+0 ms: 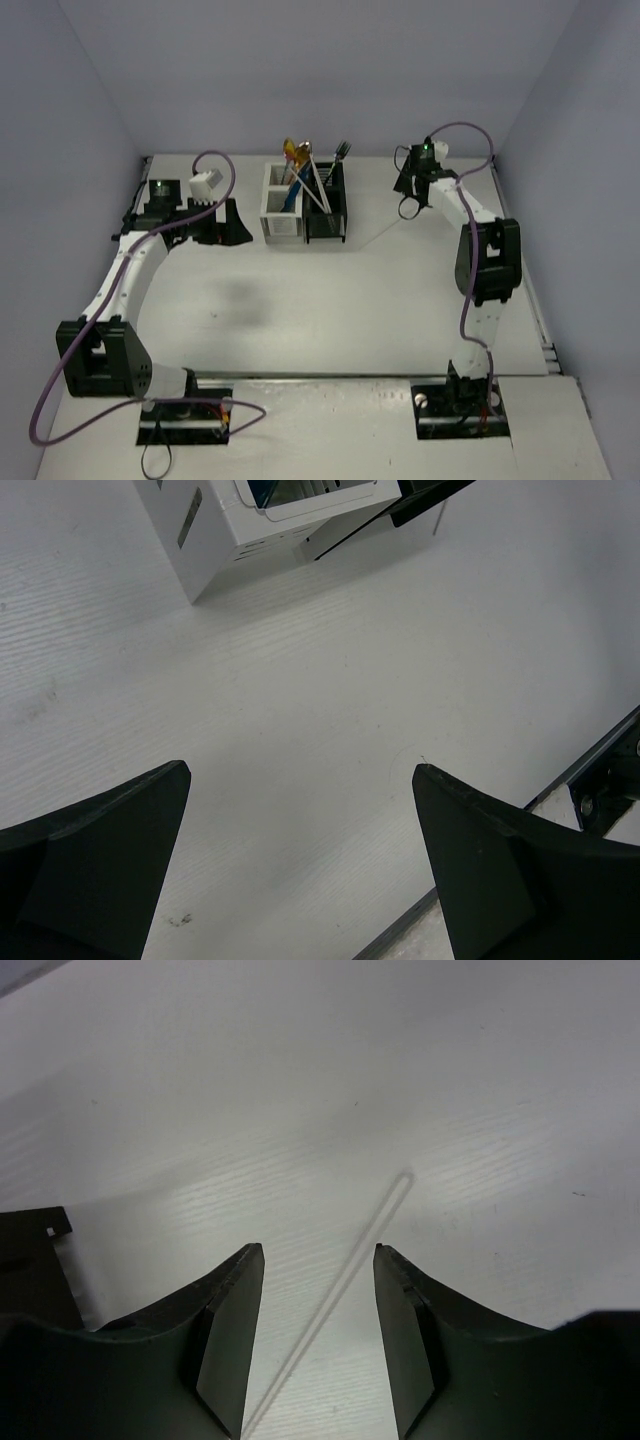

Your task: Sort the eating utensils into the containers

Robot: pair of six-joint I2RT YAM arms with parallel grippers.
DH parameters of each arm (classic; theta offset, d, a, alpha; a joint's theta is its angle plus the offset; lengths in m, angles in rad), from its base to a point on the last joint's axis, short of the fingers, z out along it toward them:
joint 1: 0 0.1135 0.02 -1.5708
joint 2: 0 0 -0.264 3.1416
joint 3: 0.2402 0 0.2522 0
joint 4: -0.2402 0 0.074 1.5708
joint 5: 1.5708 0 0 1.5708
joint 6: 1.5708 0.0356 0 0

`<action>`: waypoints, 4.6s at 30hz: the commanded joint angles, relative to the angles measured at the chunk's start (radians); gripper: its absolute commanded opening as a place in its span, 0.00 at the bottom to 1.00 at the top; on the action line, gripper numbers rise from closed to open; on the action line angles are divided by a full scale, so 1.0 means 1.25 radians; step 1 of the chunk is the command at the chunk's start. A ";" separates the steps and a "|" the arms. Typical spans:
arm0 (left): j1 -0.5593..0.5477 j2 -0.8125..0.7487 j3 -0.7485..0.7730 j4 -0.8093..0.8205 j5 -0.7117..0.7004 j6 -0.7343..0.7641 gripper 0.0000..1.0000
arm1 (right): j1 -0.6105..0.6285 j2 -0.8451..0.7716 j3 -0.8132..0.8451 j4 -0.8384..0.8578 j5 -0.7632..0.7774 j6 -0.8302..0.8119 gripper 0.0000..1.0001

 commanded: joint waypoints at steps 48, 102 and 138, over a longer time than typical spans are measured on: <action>0.077 -0.080 0.041 0.010 0.078 0.111 0.94 | -0.056 -0.286 -0.187 -0.187 -0.263 0.029 0.00; -0.775 0.003 -0.037 0.306 -0.306 1.474 0.06 | 0.159 -0.348 -0.222 -0.097 -0.601 0.281 0.00; -0.613 0.288 0.737 -0.034 -0.295 0.159 0.00 | -0.063 -0.602 -0.062 0.022 -0.194 -0.412 0.89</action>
